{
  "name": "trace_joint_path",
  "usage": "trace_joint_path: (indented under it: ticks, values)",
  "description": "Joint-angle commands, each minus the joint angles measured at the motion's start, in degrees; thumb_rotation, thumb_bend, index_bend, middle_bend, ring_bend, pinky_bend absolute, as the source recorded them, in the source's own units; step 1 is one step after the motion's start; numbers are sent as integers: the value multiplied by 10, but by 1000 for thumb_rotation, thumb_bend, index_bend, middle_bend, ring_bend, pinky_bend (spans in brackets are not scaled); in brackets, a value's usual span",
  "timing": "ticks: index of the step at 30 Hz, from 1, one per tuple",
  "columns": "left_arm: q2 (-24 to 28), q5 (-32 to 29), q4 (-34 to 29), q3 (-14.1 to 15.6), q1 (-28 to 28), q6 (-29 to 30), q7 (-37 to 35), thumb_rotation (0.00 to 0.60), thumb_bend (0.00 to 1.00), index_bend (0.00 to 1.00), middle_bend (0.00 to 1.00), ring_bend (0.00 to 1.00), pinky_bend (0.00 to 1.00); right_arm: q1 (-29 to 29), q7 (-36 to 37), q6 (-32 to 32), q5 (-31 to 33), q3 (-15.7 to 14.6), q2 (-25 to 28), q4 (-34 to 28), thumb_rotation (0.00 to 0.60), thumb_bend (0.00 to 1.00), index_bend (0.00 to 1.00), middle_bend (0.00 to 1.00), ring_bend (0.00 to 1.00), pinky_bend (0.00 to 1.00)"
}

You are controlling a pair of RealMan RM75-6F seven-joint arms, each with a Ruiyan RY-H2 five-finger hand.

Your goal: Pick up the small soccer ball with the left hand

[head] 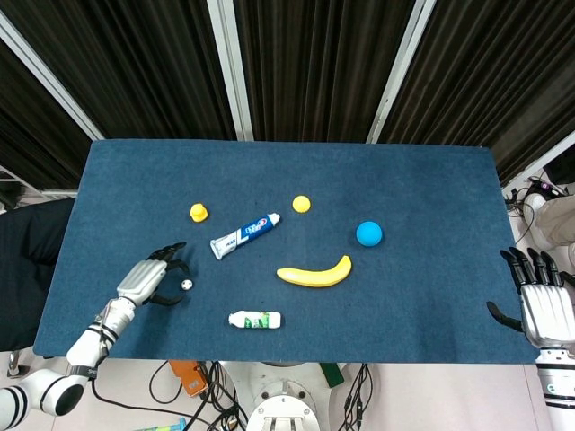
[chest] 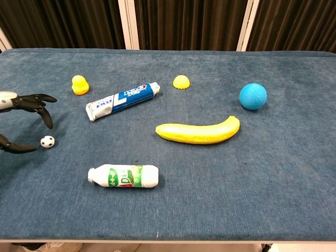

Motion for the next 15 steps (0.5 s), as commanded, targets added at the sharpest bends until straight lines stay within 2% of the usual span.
trace_joint_path:
  ticks: [1,15]
  values:
    - [-2,-4,3,0,-4,-6,3,600,225,407,0,0,85,0,0,0,0,0,0,0,600,349,166,156,77,0]
    - [-14,-21,17,0,-19,-26,12,600,249,445,0,0,85,0,-1,0,0,0,0,0,600,349,166,156,78,0]
